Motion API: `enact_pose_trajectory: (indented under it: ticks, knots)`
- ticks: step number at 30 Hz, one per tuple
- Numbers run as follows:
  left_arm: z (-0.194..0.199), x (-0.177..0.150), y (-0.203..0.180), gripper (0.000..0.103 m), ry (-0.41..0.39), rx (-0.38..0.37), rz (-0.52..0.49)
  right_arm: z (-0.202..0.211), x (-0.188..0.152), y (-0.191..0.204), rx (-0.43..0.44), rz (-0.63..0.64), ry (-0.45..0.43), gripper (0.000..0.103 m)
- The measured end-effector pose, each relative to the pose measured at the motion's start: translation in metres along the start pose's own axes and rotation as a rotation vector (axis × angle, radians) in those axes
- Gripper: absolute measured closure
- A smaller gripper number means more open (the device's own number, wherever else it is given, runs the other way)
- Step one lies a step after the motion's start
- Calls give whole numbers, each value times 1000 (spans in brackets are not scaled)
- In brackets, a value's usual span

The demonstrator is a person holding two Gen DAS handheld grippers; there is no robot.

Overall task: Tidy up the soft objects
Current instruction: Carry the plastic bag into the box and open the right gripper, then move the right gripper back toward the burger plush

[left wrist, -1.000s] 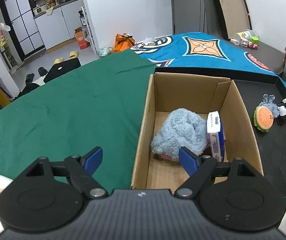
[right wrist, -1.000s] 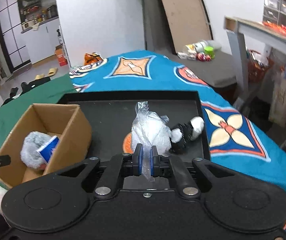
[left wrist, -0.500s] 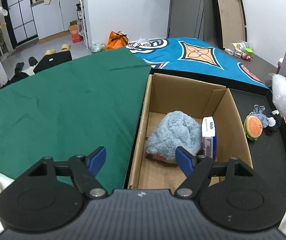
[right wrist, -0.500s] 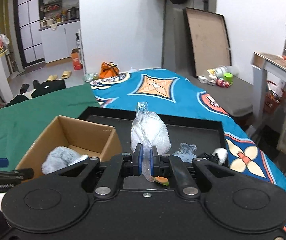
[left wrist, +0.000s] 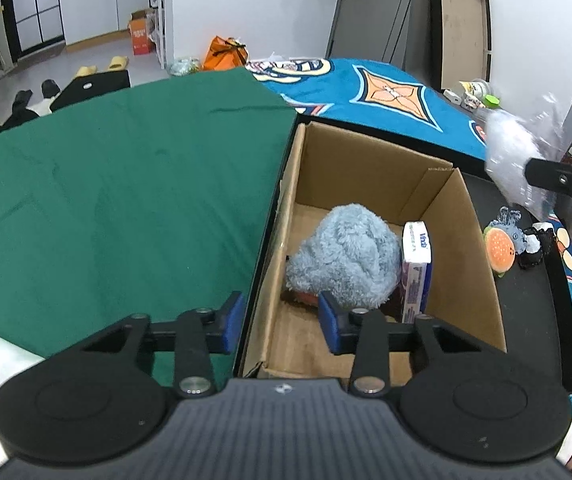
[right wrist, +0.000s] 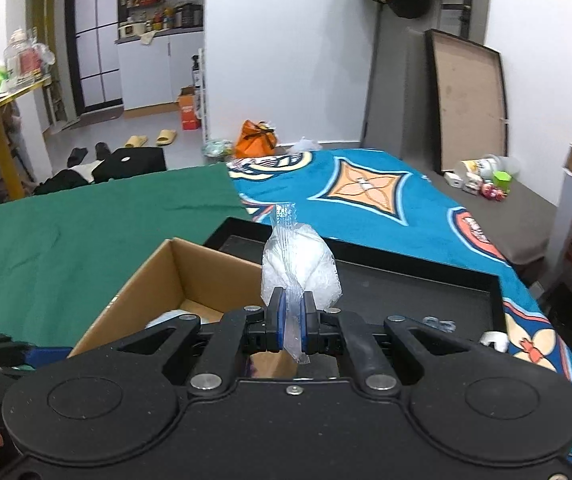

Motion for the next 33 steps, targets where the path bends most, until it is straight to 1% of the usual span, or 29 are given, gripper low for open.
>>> enact_pose_trajectory:
  ticks: [2,3,5,7,8,11,12,13,14,15,17,23,30,33]
  knots:
    - [-2,-1,3,81,10,-7,19,-3,1,9,13,11,4,96]
    - [-3,-1,6,82,14,-11,30,-5,1,13,17,17,6,96]
    - [-4,-2,9,89,12,-9,45,-8,3,21,24,30,7,96]
    - [-4,-2,12,91,7,-8,51,-10,4,28,33,38,9,96]
    - [-4,-2,12,91,5,-13,53,-11,6,30,38,41,8,95]
    - [-5,-2,12,91,7,-22,56,-16,10,37,45,43,3,88]
    - [-5,-2,12,91,7,-22,57,-20,10,38,40,44,14,81]
    - [-5,-2,12,91,7,-24,58,-23,8,40,55,47,36,72]
    - [-5,-2,13,91,6,-26,59,-24,7,43,72,45,48,70]
    - [-4,-2,13,91,5,-25,57,-24,6,43,80,45,57,70]
    - [-3,-3,12,91,4,-24,55,-22,4,40,61,53,55,70]
    - [-2,-2,11,91,9,-13,48,-18,-12,21,44,12,98,70]
    - [2,-1,6,90,-1,25,14,-10,-27,1,23,-3,118,70]
    - [3,-1,4,87,-2,51,0,-9,-30,-8,18,-19,123,70]
Point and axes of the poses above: each gripper's, at about its wrist camera, not at the fingertips, and z roughly against the way its jaws point, y to its left, x to its top, the point moved 9 cm from there along -z, roughly the way its jaws point, and after that the axes turned 8 degrees about -x, right-handed, at the moved point
